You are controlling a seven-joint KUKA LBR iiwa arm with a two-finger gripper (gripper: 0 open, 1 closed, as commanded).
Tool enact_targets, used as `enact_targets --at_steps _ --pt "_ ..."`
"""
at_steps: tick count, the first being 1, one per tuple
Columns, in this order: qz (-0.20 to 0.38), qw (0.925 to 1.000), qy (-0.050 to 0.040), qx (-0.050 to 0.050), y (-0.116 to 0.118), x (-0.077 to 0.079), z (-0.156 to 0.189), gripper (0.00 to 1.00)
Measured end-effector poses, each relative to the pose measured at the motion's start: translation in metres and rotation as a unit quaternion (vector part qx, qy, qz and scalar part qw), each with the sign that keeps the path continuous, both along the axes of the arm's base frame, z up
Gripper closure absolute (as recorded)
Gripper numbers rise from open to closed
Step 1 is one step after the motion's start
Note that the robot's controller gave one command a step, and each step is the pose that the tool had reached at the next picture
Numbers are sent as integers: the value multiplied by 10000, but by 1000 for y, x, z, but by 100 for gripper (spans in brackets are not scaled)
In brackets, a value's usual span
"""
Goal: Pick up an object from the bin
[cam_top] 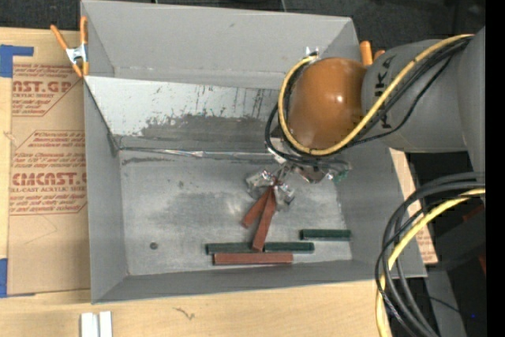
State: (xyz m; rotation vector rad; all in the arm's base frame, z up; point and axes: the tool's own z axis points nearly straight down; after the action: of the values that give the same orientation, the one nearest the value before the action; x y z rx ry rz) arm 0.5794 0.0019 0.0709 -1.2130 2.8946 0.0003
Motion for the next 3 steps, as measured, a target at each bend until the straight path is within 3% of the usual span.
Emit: enact_targets --at_steps 3 --pt "-1 10000 18 2 1 -1 10 100"
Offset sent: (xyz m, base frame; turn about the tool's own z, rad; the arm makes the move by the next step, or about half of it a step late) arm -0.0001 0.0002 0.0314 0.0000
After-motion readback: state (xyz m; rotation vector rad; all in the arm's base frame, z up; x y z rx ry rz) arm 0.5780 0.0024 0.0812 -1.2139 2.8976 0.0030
